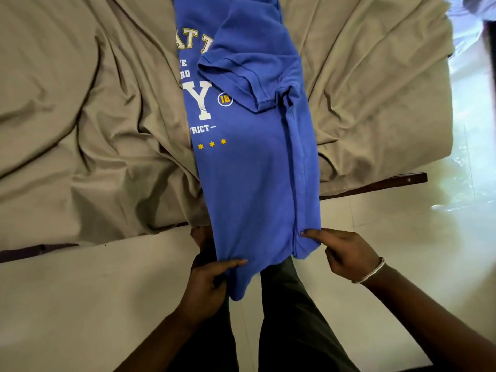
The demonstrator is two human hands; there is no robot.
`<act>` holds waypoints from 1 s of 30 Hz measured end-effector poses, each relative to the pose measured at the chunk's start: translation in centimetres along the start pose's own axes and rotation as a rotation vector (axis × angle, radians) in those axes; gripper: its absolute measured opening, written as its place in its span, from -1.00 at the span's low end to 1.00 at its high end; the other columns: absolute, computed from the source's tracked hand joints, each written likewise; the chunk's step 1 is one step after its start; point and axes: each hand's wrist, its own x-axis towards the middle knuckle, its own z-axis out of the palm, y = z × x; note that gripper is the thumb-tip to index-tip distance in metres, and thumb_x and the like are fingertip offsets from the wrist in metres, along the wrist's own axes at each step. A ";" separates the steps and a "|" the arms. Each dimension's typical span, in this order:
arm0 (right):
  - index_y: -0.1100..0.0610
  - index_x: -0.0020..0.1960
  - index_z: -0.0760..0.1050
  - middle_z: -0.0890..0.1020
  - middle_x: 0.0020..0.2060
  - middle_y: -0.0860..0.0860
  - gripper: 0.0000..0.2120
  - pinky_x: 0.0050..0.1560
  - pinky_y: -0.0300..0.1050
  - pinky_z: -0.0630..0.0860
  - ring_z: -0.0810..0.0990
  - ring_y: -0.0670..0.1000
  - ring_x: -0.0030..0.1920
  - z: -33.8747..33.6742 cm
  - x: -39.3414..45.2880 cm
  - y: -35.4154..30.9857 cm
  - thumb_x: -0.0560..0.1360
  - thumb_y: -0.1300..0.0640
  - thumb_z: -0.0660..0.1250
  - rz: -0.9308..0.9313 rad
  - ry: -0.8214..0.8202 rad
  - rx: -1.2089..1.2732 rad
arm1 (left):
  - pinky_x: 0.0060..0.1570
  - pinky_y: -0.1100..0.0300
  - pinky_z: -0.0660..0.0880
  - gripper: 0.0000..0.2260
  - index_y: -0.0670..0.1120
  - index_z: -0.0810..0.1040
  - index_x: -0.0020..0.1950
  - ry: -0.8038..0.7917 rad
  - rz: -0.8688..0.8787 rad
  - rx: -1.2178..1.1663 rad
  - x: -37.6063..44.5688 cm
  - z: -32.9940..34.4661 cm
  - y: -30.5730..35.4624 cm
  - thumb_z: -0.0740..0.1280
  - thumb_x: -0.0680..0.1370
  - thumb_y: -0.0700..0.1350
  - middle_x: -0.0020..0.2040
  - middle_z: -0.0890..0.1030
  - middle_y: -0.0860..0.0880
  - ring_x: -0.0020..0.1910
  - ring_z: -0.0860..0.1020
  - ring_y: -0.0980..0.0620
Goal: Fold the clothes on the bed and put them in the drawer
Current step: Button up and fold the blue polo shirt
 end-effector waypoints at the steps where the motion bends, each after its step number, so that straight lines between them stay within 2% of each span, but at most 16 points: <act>1: 0.04 0.34 0.40 0.69 0.07 0.09 -0.55 -0.09 -0.18 0.62 0.70 0.08 -0.08 -0.2 0.1 0.3 0.48 0.23 0.10 -0.040 0.006 -0.082 | 0.09 0.50 0.44 -0.23 0.46 0.54 0.16 0.023 0.016 0.042 0.1 0.0 -0.4 0.21 0.44 -0.48 0.03 0.61 0.38 0.06 0.57 0.36; 4: 0.09 0.29 0.43 0.71 -0.01 0.10 -0.74 -0.15 -0.17 0.61 0.71 0.11 -0.12 -0.5 0.5 1.0 0.63 0.19 0.12 -0.176 0.112 -0.209 | 0.01 0.52 0.45 -0.26 0.55 0.48 0.13 0.100 0.053 0.149 0.5 -0.2 -1.1 0.23 0.41 -0.36 -0.08 0.61 0.23 -0.09 0.58 0.28; 6: 0.13 0.22 0.46 0.72 -0.08 0.11 -0.81 -0.18 -0.15 0.61 0.71 0.12 -0.13 -0.3 0.9 1.1 0.65 0.14 0.19 -0.282 0.196 -0.273 | 0.01 0.51 0.46 -0.38 0.52 0.49 0.15 0.129 0.097 0.206 0.7 -0.4 -1.2 0.25 0.41 -0.23 -0.07 0.63 0.17 -0.07 0.58 0.23; 8: 0.13 0.18 0.48 0.69 -0.10 0.12 -0.84 -0.22 -0.13 0.60 0.68 0.14 -0.12 0.1 1.1 1.1 0.61 0.15 0.27 -0.321 0.228 -0.351 | 0.07 0.48 0.46 -0.57 0.31 0.59 0.16 0.119 0.173 0.277 0.9 -0.4 -1.2 0.22 0.42 -0.12 0.09 0.56 0.14 0.03 0.55 0.18; 10: 0.06 0.14 0.53 0.57 -0.02 0.13 -0.82 -0.27 -0.11 0.56 0.57 0.13 -0.09 0.5 1.5 1.2 0.54 0.14 0.35 -0.296 0.242 -0.397 | 0.15 0.40 0.44 -0.69 0.11 0.70 0.05 0.143 0.271 0.380 1.4 -0.6 -1.3 0.25 0.41 -0.06 0.27 0.41 0.05 0.18 0.46 0.06; 12: 0.00 0.05 0.65 0.47 0.08 0.12 -0.85 -0.13 -0.03 0.53 0.49 0.13 -0.02 -0.3 2.6 1.6 0.56 0.03 0.34 -0.295 0.218 -0.356 | 0.15 0.20 0.39 -0.75 0.07 0.74 -0.08 0.228 0.438 0.520 2.1 -1.4 -0.3 0.30 0.38 -0.04 0.28 0.37 -0.05 0.22 0.38 -0.05; 14: -0.03 -0.01 0.69 0.50 0.14 0.05 -0.72 0.10 0.02 0.45 0.47 0.12 0.08 -2.0 4.4 1.8 0.59 -0.11 0.25 -0.263 0.050 -0.134 | 0.14 0.24 0.35 -0.79 0.17 0.71 -0.12 0.280 0.524 0.451 3.0 -2.6 1.8 0.32 0.39 -0.07 0.23 0.49 0.04 0.22 0.41 0.10; 16: -0.08 -0.05 0.67 0.61 0.03 -0.11 -0.77 0.08 -0.01 0.47 0.53 -0.05 0.06 -4.5 6.8 0.6 0.55 -0.16 0.30 -0.071 -0.108 0.237 | -0.01 0.39 0.44 -0.68 0.23 0.69 -0.14 0.330 0.299 0.038 4.3 -3.9 5.1 0.32 0.51 -0.22 -0.02 0.66 0.20 0.00 0.55 0.33; 18: -0.14 -0.20 0.67 0.65 -0.25 -0.18 -0.93 -0.14 -0.14 0.51 0.56 -0.20 -0.18 -5.8 8.6 -0.3 0.45 -0.03 0.44 0.206 -0.090 0.595 | -0.30 0.32 0.50 -0.62 0.07 0.67 -0.28 0.387 -0.061 -0.434 6.5 -4.7 6.9 0.27 0.62 -0.27 -0.31 0.67 0.10 -0.30 0.61 0.16; 19: -0.14 -0.33 0.64 0.59 -0.39 -0.19 -0.82 -0.25 -0.16 0.44 0.50 -0.20 -0.33 -5.9 9.3 -0.3 0.44 0.06 0.44 0.338 -0.031 0.694 | -0.35 0.28 0.51 -0.70 0.02 0.64 -0.27 0.384 -0.153 -0.522 7.7 -5.0 7.6 0.29 0.62 -0.18 -0.32 0.66 0.07 -0.32 0.62 0.09; 20: -0.09 -0.41 0.59 0.53 -0.47 -0.17 -0.72 -0.32 -0.15 0.35 0.42 -0.16 -0.42 -5.9 9.8 -0.3 0.46 0.11 0.44 0.441 0.002 0.737 | -0.34 0.30 0.52 -0.79 0.03 0.62 -0.20 0.380 -0.190 -0.534 8.7 -5.3 7.8 0.30 0.61 -0.12 -0.30 0.68 0.12 -0.30 0.64 0.13; 22: -0.03 -0.43 0.57 0.51 -0.52 -0.17 -0.64 -0.36 -0.18 0.29 0.38 -0.18 -0.48 -5.5 10.7 -0.7 0.53 0.18 0.40 0.646 0.094 0.781 | -0.27 0.41 0.52 -0.88 0.05 0.59 -0.06 0.386 -0.194 -0.519 10.1 -5.4 7.9 0.30 0.62 -0.13 -0.26 0.68 0.26 -0.22 0.64 0.30; 25: 0.07 -0.32 0.57 0.53 -0.52 -0.19 -0.74 -0.35 -0.37 0.36 0.46 -0.22 -0.45 -4.0 10.5 -1.8 0.54 0.23 0.38 0.683 0.321 0.782 | 0.02 0.20 0.57 -0.92 0.06 0.61 0.06 0.414 -0.181 -0.498 10.0 -4.6 7.0 0.38 0.58 -0.03 -0.04 0.70 0.21 0.02 0.65 0.21; 26: 0.04 -0.33 0.55 0.49 -0.50 -0.17 -0.75 -0.33 -0.37 0.34 0.43 -0.20 -0.43 -3.4 10.3 -2.2 0.53 0.14 0.41 0.679 0.400 0.734 | 0.10 0.13 0.56 -0.81 0.05 0.61 0.13 0.438 -0.156 -0.443 9.5 -4.1 6.6 0.42 0.54 0.04 0.07 0.69 0.16 0.09 0.64 0.16; 28: -0.07 -0.43 0.44 0.37 -0.44 -0.11 -0.65 -0.28 -0.25 0.34 0.35 -0.13 -0.39 -2.1 9.9 -2.6 0.47 -0.12 0.44 0.743 0.526 0.619 | 0.17 0.16 0.52 -0.58 0.02 0.54 0.27 0.537 -0.132 -0.297 8.4 -2.8 5.9 0.47 0.47 0.12 0.23 0.61 0.10 0.20 0.58 0.14; 30: -0.01 -0.41 0.46 0.39 -0.40 0.02 -0.61 -0.19 0.06 0.51 0.42 -0.02 -0.33 -1.1 9.9 -3.0 0.41 -0.26 0.40 0.854 0.592 0.653 | 0.24 0.15 0.49 -0.45 0.03 0.43 0.34 0.597 -0.174 -0.294 7.9 -1.6 6.2 0.47 0.42 0.15 0.30 0.55 0.09 0.25 0.54 0.12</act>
